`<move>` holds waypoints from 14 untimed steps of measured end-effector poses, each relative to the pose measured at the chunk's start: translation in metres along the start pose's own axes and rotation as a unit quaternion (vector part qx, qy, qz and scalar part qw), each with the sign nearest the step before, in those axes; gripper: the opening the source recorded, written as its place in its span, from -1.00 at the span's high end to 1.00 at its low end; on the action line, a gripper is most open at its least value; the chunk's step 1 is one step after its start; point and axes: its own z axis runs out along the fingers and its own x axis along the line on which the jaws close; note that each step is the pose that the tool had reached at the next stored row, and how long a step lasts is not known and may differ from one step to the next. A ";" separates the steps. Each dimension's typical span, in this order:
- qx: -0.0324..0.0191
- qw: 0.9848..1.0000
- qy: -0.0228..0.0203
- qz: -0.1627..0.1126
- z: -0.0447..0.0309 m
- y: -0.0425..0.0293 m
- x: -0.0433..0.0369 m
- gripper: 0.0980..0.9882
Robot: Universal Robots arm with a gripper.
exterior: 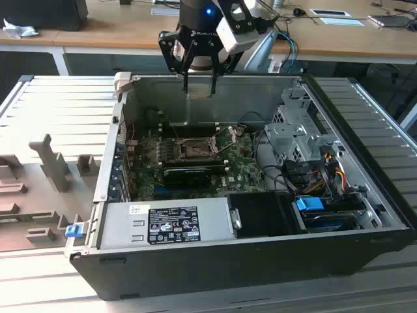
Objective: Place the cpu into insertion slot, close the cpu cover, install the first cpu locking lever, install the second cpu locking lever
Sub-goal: 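Place the cpu into insertion slot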
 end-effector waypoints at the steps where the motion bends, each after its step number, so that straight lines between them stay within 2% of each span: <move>1: 0.000 1.000 0.000 0.001 0.0000 0.0000 0.0000 0.03; 10: 0.000 1.000 -0.001 0.007 0.0016 -0.0001 -0.0001 0.03; 14: 0.000 1.000 -0.002 0.025 0.0019 -0.0002 -0.0001 0.03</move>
